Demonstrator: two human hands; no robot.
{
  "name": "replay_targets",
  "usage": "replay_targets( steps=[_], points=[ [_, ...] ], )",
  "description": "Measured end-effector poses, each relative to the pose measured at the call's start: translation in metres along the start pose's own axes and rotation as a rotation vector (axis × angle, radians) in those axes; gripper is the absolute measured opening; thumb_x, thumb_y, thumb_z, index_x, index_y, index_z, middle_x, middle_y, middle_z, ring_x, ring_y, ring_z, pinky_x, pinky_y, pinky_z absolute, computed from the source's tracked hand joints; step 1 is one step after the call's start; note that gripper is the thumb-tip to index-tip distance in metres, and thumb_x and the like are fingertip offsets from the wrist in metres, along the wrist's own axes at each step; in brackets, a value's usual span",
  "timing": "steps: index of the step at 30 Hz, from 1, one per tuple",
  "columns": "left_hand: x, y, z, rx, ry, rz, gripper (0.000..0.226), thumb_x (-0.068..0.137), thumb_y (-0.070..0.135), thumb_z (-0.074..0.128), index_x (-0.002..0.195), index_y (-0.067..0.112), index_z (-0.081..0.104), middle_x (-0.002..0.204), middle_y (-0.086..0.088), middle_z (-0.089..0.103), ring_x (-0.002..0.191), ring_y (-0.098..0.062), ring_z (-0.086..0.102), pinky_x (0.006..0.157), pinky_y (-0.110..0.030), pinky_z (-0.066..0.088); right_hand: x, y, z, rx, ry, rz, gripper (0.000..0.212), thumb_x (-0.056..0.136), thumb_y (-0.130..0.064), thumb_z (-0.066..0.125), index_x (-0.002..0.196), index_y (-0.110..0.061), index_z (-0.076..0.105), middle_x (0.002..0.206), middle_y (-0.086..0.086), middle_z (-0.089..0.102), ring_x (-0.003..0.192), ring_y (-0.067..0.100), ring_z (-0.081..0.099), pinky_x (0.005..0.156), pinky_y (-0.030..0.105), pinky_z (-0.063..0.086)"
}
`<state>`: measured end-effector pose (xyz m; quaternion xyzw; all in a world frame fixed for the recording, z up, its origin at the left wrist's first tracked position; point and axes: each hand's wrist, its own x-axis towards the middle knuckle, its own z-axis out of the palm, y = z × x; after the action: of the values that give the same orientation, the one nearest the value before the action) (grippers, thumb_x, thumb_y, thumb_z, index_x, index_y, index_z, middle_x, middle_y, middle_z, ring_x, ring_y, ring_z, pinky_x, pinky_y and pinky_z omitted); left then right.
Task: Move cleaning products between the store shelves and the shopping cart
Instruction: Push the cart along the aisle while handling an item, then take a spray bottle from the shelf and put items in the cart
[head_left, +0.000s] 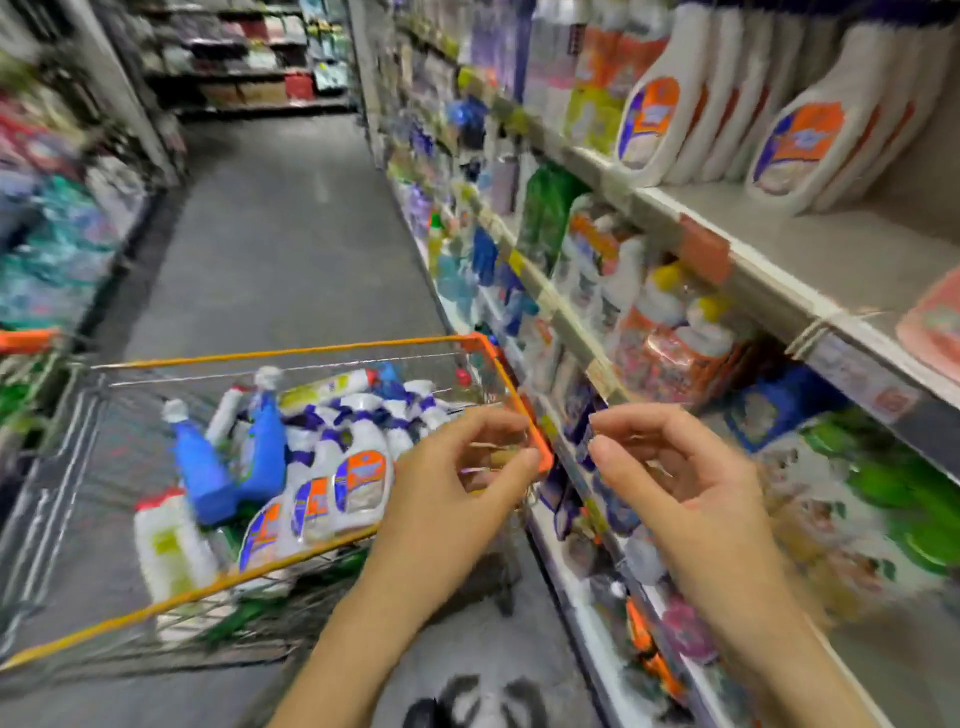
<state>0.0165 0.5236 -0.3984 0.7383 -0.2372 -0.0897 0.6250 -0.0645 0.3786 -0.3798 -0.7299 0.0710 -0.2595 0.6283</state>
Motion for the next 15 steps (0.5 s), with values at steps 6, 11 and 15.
replay_targets(
  steps=[6,11,15],
  points=[
    [0.023,-0.084,-0.080,0.053,0.216,-0.225,0.018,0.084,0.013,0.071,0.095,0.026,0.067,0.095,0.010,0.070,0.085,-0.003,0.066,0.074,-0.015,0.051,0.051,0.068,0.088,0.000,-0.177,0.208,0.018,0.081,-0.023,0.075,0.097,-0.023,0.067,0.092,-0.005,0.069,0.075,0.007,0.060,0.067,0.020,0.050],
    [0.046,-0.148,-0.119,0.156,0.293,-0.377,0.026,0.085,0.019,0.072,0.109,0.025,0.064,0.111,0.009,0.064,0.099,-0.006,0.062,0.084,-0.022,0.051,0.079,0.127,0.146,0.003,-0.286,0.404,0.024,0.086,-0.012,0.069,0.108,-0.018,0.064,0.098,0.006,0.064,0.074,0.010,0.061,0.068,0.022,0.053],
    [0.061,-0.189,-0.124,0.187,0.344,-0.451,0.029,0.083,0.017,0.073,0.107,0.027,0.061,0.110,0.006,0.065,0.100,-0.014,0.064,0.089,-0.032,0.052,0.092,0.168,0.173,-0.029,-0.348,0.530,0.029,0.087,-0.014,0.069,0.113,-0.021,0.059,0.102,0.010,0.063,0.082,0.011,0.061,0.074,0.029,0.056]
  ],
)
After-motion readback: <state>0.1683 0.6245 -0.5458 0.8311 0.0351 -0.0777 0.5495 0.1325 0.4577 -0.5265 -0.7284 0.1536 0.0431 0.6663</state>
